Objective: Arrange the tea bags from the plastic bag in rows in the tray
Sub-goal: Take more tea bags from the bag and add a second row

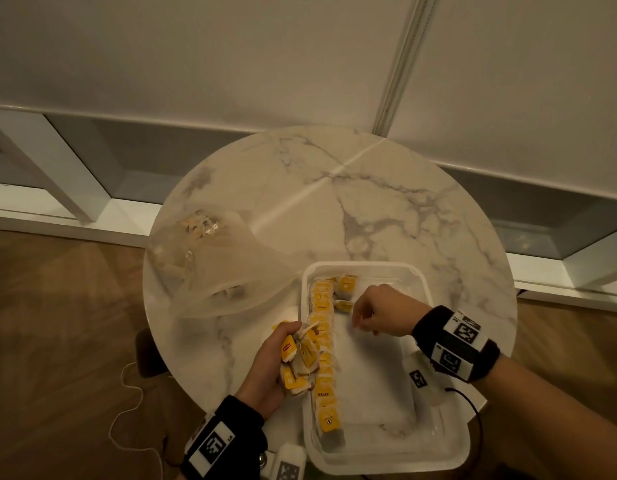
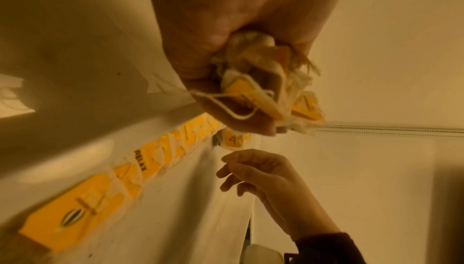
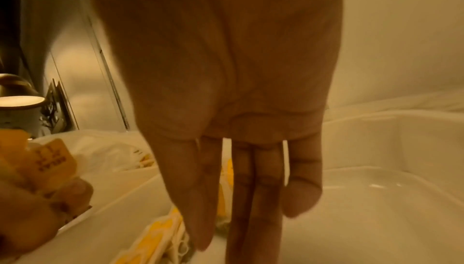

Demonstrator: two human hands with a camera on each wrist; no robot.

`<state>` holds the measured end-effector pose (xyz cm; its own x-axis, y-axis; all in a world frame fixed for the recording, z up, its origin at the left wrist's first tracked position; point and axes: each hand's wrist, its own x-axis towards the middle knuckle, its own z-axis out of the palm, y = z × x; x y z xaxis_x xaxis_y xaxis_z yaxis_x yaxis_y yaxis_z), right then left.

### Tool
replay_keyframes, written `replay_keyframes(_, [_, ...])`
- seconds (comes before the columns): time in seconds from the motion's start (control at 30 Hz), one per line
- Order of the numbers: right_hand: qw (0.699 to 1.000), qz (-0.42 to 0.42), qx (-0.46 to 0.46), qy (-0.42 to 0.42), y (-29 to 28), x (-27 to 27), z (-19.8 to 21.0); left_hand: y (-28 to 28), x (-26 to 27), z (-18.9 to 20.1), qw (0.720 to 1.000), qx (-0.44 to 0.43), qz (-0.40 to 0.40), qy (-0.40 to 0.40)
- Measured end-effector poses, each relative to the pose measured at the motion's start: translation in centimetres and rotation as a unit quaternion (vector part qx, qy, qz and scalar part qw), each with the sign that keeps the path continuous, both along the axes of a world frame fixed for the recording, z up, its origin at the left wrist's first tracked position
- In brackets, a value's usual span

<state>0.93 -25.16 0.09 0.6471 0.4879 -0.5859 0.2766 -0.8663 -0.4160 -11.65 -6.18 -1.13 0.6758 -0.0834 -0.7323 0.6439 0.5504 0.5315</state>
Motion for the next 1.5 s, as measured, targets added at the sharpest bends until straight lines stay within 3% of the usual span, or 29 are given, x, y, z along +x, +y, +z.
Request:
replay_keyframes(0.13, [0.999, -0.012, -0.037, 0.020, 0.7, 0.9, -1.6, -0.2, 0.0, 0.2, 1.000, -0.013, 0.011, -0.003])
replay_keyframes(0.3, [0.996, -0.085, 0.013, 0.027, 0.9, 1.8, -2.3, -0.2, 0.1, 0.4, 0.999, -0.025, 0.017, -0.014])
replay_keyframes(0.83, [0.980, -0.157, 0.111, 0.052, 1.6, 2.1, -2.9, -0.1, 0.0, 0.2, 1.000, -0.012, 0.009, -0.012])
replay_keyframes(1.03, [0.968, -0.155, 0.195, 0.037, 1.1, 0.5, -0.4, 0.0, -0.1, 0.7, 0.999, -0.034, 0.018, -0.017])
replay_keyframes(1.3, [0.944, -0.106, 0.309, 0.050, 2.5, -5.6, 4.2, -0.1, -0.2, 1.3, 0.994, -0.049, 0.095, -0.033])
replay_keyframes(1.5, [0.955, -0.091, 0.257, -0.114, 5.0, -8.4, 4.6, -1.0, -0.6, 1.2, 0.994, -0.019, 0.100, -0.047])
